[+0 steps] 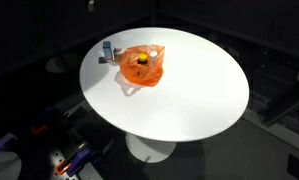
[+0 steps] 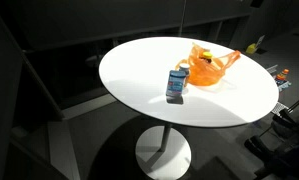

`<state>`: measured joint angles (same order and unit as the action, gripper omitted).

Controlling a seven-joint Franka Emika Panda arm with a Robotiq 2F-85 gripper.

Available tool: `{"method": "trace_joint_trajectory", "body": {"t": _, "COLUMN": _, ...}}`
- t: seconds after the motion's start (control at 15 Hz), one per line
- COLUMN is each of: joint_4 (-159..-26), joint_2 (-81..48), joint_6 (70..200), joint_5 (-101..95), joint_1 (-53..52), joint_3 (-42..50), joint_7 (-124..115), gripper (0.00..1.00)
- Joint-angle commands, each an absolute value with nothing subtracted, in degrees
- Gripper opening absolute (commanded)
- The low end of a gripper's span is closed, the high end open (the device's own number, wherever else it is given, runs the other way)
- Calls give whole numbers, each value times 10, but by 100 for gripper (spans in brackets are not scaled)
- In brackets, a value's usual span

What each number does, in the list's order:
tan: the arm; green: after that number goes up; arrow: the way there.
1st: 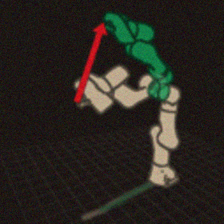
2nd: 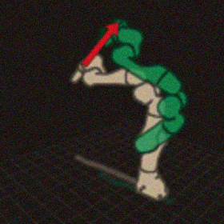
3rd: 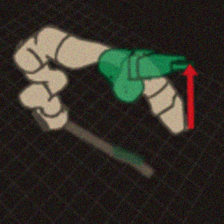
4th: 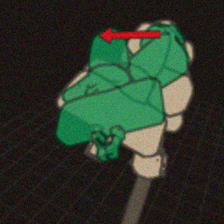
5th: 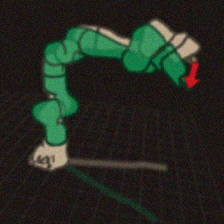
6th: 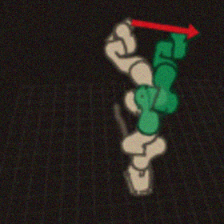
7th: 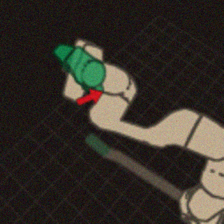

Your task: Pick up the white medicine bottle from the table and put it in the orange plastic bag

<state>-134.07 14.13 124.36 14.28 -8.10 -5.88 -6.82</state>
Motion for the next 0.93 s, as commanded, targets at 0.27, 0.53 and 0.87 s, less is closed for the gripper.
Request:
{"method": "trace_joint_trajectory", "body": {"t": 0.27, "joint_4": -1330, "joint_2": 134, "joint_6": 1238, "joint_5": 137, "joint_1": -75, "joint_3": -63, "joint_7": -77, "gripper": 100}}
{"method": "trace_joint_trajectory", "body": {"t": 0.53, "joint_4": -1281, "joint_2": 90, "joint_6": 1216, "joint_5": 115, "joint_1": -65, "joint_3": -65, "joint_7": -108, "gripper": 100}}
{"method": "trace_joint_trajectory", "body": {"t": 0.87, "joint_4": -1193, "joint_2": 8, "joint_6": 1172, "joint_5": 58, "joint_1": -59, "joint_3": -67, "joint_7": -195, "gripper": 100}}
